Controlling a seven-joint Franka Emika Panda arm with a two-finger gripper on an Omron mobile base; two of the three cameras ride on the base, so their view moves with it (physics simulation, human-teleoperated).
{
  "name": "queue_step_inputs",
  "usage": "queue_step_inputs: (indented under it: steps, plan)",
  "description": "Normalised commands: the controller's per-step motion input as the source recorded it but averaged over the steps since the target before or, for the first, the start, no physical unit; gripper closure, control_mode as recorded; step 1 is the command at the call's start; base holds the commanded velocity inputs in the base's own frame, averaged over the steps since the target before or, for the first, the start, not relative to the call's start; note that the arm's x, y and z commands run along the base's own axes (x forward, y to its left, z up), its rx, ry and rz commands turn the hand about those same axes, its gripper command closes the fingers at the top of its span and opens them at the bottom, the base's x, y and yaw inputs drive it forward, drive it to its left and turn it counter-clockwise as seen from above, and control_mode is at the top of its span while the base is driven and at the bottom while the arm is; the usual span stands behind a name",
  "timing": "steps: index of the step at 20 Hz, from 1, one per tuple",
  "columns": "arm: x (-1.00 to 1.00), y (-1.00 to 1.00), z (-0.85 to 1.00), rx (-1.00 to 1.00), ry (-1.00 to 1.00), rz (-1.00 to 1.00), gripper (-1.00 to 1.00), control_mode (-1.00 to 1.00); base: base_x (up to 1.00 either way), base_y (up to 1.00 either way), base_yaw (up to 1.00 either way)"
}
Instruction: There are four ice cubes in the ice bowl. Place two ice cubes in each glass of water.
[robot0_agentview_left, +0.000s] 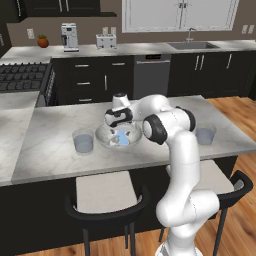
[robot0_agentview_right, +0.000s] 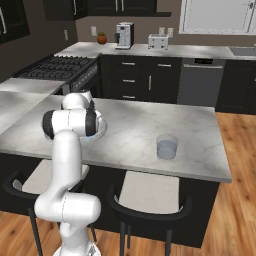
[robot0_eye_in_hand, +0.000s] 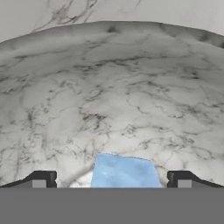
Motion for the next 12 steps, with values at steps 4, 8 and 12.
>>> queue_step_inputs:
  steps: [4, 8, 12]
  plan:
    - [0.00, 0.03, -0.22, 0.00, 0.00, -0.02, -1.00, -1.00, 0.00, 0.00, 0.00]
    - [0.00, 0.06, -0.20, 0.00, 0.00, -0.02, -1.00, -1.00, 0.00, 0.00, 0.00]
    - [-0.17, 0.03, -0.22, 0.00, 0.00, -0.02, -1.00, -1.00, 0.00, 0.00, 0.00]
